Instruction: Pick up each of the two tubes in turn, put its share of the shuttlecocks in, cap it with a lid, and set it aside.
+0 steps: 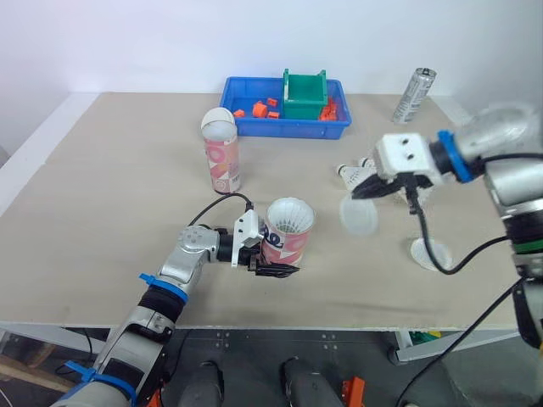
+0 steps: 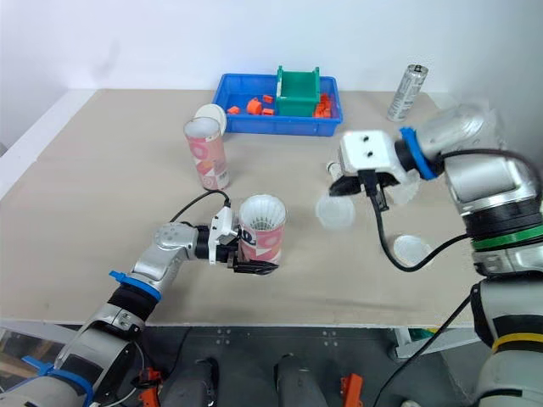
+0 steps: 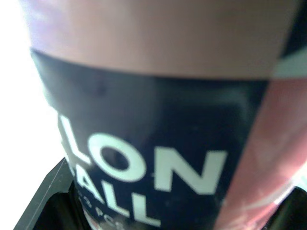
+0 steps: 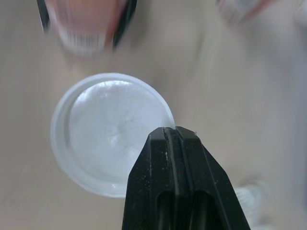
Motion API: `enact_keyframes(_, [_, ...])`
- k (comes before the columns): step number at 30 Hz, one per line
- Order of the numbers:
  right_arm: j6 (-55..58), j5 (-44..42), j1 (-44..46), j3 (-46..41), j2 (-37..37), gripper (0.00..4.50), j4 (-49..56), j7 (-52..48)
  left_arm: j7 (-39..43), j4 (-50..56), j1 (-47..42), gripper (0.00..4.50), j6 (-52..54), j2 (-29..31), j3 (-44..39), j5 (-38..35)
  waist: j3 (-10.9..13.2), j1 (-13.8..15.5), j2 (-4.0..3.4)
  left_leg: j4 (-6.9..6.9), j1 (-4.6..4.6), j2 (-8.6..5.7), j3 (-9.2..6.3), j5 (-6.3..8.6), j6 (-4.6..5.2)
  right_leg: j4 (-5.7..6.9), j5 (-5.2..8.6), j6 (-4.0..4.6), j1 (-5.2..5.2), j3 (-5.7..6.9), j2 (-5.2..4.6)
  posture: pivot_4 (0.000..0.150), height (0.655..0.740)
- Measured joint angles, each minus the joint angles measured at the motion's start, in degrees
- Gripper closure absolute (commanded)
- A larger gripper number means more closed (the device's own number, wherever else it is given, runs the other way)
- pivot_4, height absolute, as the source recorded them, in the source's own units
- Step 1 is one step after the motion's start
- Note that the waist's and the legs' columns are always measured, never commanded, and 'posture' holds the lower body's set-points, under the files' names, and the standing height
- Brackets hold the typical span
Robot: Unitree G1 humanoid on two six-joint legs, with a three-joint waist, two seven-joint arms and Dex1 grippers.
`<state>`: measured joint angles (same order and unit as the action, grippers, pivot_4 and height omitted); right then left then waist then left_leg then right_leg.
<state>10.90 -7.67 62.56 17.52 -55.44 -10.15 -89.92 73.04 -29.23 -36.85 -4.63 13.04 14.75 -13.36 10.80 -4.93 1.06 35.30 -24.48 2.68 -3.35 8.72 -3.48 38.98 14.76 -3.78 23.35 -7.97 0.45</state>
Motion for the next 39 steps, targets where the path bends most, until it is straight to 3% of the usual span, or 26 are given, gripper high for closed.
enact_keyframes(7, [10.5, -14.1, 9.0, 0.7, 3.7, 4.39, 9.0, -0.1, 1.0, -1.3, -1.0, 0.93, 0.0, -0.3, 0.1, 0.3, 0.0, 0.0, -0.07, 0.01, -0.04, -0.01, 0.02, 0.00, 0.00, -0.01, 0.00, 0.00, 0.07, 0.04, -0.05, 0.150, 0.7367])
enact_keyframes(12, [7.7, -10.4, 10.4, 7.2, 9.7, 4.39, 8.5, -0.2, 1.5, -1.7, -1.4, 0.93, 0.0, -0.3, 0.1, 0.4, 0.0, 0.0, -0.05, 0.01, -0.14, 0.00, 0.03, 0.01, -0.02, -0.04, 0.00, 0.00, 0.16, 0.04, -0.05, 0.150, 0.7367])
enact_keyframes(16, [1.1, -2.5, 12.7, 11.2, 14.4, 4.39, 2.3, -0.2, 2.9, -1.5, -2.1, 0.93, 1.0, -0.2, 0.3, 0.5, 0.0, 0.1, -0.05, -0.01, -0.27, 0.00, 0.02, 0.01, -0.02, -0.03, -0.01, -0.05, 0.28, 0.07, -0.04, 0.150, 0.7367])
enact_keyframes(22, [-5.3, 2.9, 14.3, 12.1, 15.7, 4.39, -2.4, -0.2, 3.7, -0.9, -2.2, 0.93, 1.5, 0.1, 0.7, 0.5, 0.0, 0.2, -0.05, -0.04, -0.29, 0.00, -0.04, 0.16, -0.17, -0.03, 0.04, -0.31, 0.25, 0.10, -0.02, 0.150, 0.7367])
enact_keyframes(32, [-6.7, -3.8, 18.8, 18.0, 10.0, 4.39, 0.5, -0.2, 3.8, -0.1, -2.1, 0.93, 2.2, 1.0, 0.7, 0.5, 0.0, 0.1, -0.05, -0.15, -0.16, 0.02, -0.05, 0.20, -0.16, -0.02, 0.28, 0.02, 0.21, 0.10, -0.02, 0.150, 0.7367])
enact_keyframes(39, [-7.0, -4.3, 19.1, 18.4, 12.0, 4.39, 0.5, -0.2, 3.8, -0.1, -2.1, 0.93, 2.2, 1.0, 0.7, 0.5, 0.0, 0.1, -0.05, -0.15, -0.15, 0.03, -0.06, 0.20, -0.16, 0.00, 0.26, 0.00, 0.19, 0.10, 0.00, 0.150, 0.7367])
